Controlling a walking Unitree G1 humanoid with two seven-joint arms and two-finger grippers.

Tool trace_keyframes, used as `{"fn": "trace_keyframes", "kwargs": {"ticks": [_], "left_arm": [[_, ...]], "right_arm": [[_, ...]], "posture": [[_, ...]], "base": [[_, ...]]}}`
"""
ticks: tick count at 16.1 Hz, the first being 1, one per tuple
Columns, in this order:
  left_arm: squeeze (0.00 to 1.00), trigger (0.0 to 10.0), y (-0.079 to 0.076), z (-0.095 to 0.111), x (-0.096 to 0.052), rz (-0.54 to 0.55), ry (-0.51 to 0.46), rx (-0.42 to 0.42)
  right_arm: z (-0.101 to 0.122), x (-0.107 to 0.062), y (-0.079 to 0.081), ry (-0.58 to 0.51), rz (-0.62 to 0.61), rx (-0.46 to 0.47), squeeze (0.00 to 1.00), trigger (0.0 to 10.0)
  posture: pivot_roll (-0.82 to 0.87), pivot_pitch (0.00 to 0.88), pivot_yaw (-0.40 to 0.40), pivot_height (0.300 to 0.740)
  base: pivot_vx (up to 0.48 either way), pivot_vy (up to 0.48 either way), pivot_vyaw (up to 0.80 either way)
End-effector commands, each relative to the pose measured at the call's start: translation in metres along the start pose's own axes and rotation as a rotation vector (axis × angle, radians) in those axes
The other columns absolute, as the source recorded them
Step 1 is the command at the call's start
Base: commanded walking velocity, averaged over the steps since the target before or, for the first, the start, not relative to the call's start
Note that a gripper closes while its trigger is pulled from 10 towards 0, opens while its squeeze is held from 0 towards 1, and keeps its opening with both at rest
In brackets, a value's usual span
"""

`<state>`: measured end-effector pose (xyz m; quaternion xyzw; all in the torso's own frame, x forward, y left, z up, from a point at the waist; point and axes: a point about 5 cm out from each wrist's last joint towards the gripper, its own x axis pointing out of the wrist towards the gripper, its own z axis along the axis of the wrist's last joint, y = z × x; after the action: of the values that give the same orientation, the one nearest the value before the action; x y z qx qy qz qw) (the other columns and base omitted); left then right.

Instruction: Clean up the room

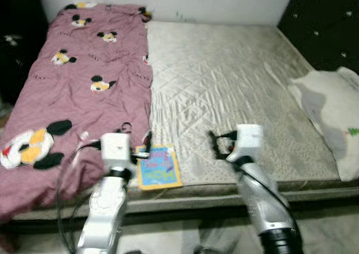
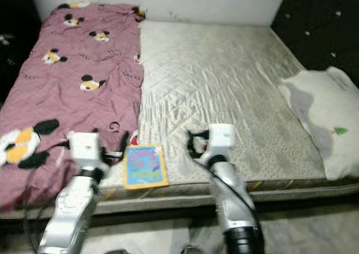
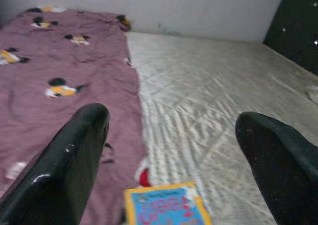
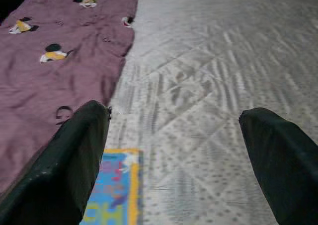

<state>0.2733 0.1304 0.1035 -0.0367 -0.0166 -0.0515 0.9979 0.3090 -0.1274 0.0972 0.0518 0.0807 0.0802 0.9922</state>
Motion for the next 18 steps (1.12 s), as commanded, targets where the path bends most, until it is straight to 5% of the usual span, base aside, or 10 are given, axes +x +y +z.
{"fn": "trace_keyframes", "kwargs": {"ticks": [1, 6, 18], "left_arm": [[0.00, 10.0, -0.0069, -0.0004, -0.0008, -0.017, -0.002, -0.013], [0.00, 10.0, -0.0102, 0.0046, -0.0025, -0.074, -0.039, -0.018], [0.00, 10.0, -0.0103, 0.0052, -0.0029, -0.094, -0.038, -0.028]], "right_arm": [[-0.0001, -0.0008, -0.0085, 0.003, -0.022, -0.007, 0.00, 10.0], [-0.0009, -0.0003, -0.0081, 0.004, -0.016, -0.012, 0.00, 10.0], [0.0001, 0.0014, -0.0066, -0.001, -0.018, -0.009, 0.00, 10.0]], "posture": [[-0.02, 0.114, -0.047, 0.740], [-0.02, 0.109, -0.048, 0.740], [-0.02, 0.123, -0.044, 0.740]], "base": [[0.000, 0.341, 0.00], [0.000, 0.051, 0.00], [0.331, 0.000, 0.00]]}}
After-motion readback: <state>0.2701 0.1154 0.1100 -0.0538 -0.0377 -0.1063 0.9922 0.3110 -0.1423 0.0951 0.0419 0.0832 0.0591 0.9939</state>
